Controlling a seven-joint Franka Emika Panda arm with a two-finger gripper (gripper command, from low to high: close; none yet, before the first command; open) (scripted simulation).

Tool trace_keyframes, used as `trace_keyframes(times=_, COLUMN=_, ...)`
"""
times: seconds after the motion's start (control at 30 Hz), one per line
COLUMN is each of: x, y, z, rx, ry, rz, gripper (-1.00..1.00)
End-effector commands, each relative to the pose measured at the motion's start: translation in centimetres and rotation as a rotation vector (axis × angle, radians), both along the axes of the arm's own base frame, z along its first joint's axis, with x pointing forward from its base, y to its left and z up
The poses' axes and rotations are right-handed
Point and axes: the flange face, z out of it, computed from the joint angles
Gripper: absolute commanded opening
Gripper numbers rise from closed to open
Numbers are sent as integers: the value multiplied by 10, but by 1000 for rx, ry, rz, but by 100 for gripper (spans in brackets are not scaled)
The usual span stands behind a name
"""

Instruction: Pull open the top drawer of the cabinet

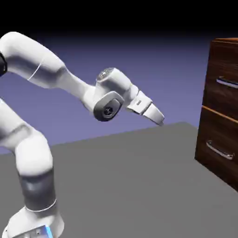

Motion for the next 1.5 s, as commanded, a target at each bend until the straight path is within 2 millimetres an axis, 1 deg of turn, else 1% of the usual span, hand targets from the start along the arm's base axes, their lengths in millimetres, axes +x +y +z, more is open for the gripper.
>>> trace_keyframes(times=0.0, x=3, y=-4, z=10, rx=14, ry=-17, rz=-29, gripper=100)
trace_keyframes(times=0.2, x=15, y=-24, z=64, rx=104, ry=-122, rz=-182, gripper=100)
trace_keyframes(times=0.4, x=25, y=-32, z=109, rx=202, ry=-224, rz=-298, gripper=100)
trace_keyframes(times=0.57, x=34, y=-31, z=137, rx=291, ry=-303, rz=-369, gripper=100)
trace_keyframes(times=0.73, x=48, y=-25, z=156, rx=386, ry=-372, rz=-419, gripper=100)
trace_keyframes(times=0.9, x=66, y=-16, z=166, rx=488, ry=-430, rz=-452, gripper=100)
trace_keyframes(times=1.1, x=96, y=-4, z=165, rx=622, ry=-484, rz=-476, gripper=100)
trace_keyframes(times=1.27, x=126, y=5, z=154, rx=745, ry=-514, rz=-490, gripper=100)
trace_keyframes(times=1.47, x=166, y=11, z=131, rx=909, ry=-539, rz=-505, gripper=100)
